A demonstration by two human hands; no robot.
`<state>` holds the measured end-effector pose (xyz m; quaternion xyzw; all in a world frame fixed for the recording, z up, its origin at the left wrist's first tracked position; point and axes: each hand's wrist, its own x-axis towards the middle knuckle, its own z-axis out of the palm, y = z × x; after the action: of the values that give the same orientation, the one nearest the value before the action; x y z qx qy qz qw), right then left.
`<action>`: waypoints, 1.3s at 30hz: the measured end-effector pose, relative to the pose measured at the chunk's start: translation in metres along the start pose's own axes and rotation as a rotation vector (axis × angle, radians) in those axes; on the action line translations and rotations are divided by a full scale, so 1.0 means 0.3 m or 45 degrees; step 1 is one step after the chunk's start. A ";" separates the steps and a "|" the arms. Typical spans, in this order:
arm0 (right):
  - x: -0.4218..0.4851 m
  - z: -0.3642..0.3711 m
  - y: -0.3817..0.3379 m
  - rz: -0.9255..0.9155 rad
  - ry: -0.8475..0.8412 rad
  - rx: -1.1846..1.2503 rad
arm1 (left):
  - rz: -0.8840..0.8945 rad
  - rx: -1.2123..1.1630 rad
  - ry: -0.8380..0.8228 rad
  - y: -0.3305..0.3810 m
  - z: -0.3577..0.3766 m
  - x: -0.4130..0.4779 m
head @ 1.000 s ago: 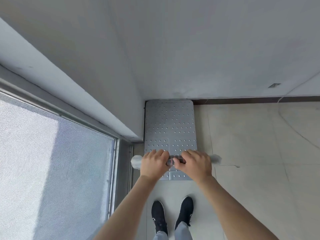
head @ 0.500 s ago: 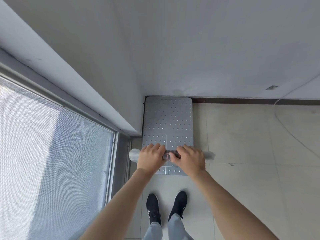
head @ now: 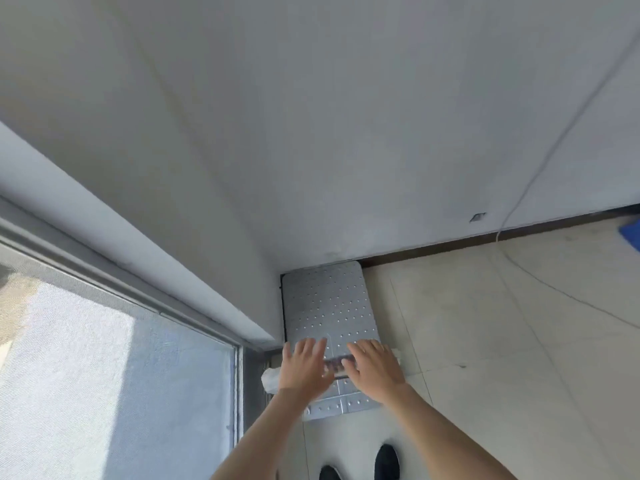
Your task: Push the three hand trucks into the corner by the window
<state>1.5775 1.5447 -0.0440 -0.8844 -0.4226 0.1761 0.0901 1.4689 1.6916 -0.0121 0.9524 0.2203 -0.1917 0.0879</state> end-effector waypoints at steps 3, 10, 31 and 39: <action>-0.048 -0.132 0.072 0.090 0.010 -0.009 | 0.090 0.037 0.058 0.090 -0.162 0.043; -0.207 -0.412 0.345 0.533 0.191 -0.018 | 0.424 0.121 0.201 0.418 -0.421 0.157; -1.554 -0.401 0.321 1.996 0.532 0.246 | 1.796 0.333 0.081 1.497 -0.314 -0.437; -2.198 -0.107 -0.030 2.479 0.689 0.361 | 2.329 0.519 -0.012 1.745 0.009 -1.211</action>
<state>1.2007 1.0362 0.1436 -0.8356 0.5392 0.0157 0.1041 1.4041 1.0861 0.1755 0.7518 -0.6526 -0.0870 0.0369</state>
